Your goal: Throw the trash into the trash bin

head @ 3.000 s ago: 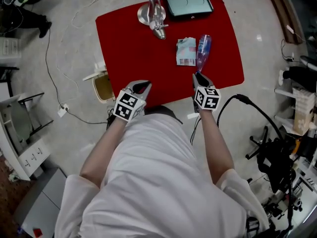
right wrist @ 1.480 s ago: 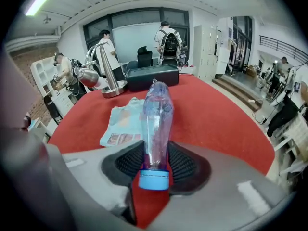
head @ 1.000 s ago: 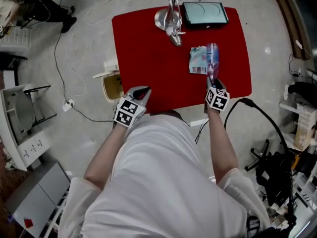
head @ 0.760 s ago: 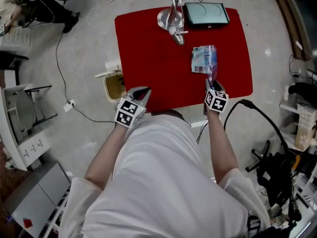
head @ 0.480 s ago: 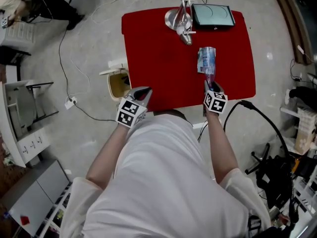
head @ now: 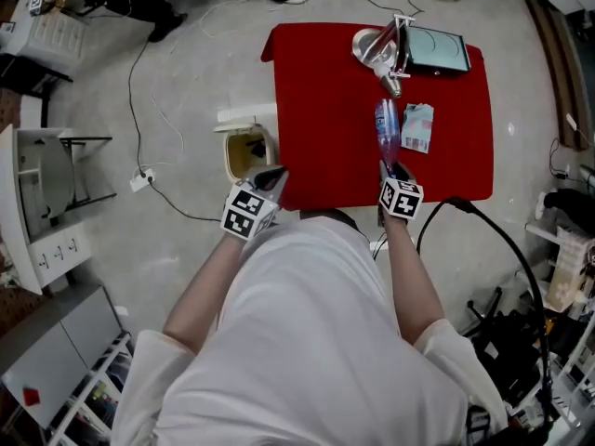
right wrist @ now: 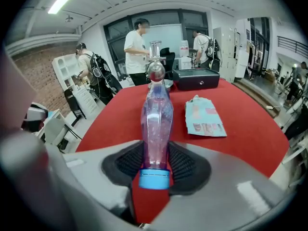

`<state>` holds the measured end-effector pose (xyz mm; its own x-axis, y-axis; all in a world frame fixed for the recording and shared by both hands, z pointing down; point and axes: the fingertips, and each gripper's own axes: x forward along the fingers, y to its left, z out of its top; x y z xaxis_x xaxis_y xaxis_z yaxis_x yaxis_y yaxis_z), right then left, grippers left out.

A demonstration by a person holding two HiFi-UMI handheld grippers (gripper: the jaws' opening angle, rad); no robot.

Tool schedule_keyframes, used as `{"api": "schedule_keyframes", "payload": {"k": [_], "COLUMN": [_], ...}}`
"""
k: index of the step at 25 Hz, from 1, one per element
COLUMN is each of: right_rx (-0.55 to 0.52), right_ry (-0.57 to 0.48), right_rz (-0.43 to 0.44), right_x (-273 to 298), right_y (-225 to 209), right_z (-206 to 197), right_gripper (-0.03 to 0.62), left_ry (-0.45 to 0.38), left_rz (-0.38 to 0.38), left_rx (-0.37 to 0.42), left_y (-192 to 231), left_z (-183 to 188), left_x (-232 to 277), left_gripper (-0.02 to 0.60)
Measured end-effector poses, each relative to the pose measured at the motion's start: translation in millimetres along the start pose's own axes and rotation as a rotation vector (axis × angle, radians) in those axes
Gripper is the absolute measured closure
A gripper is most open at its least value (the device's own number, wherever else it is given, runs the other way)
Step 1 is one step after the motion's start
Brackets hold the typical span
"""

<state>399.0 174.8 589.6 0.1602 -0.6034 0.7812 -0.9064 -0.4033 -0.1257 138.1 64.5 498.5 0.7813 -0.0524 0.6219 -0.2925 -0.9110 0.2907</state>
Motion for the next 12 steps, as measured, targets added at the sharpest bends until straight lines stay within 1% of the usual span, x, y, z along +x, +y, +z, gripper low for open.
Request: {"api": "schedule_keyframes", "payload": {"k": [6,12], "right_rx": [-0.047,-0.128], "right_ry": [0.023,0.043], "right_rz": [0.046,0.104], "right_x": [11.2,14.3], "right_y": [55.1,114.4], "right_z": [-1.3,-1.1], "right_gripper": [0.441,0.441], "left_ry": [-0.016,-0.035], "left_rz": [0.042,0.072], "left_rx": [-0.039,-0.085], "left_y": [32.2,54.3], "left_z": [-16.9,-37.9], "left_x": [-35.5,-70.6], "left_gripper": [0.577,0.577]}}
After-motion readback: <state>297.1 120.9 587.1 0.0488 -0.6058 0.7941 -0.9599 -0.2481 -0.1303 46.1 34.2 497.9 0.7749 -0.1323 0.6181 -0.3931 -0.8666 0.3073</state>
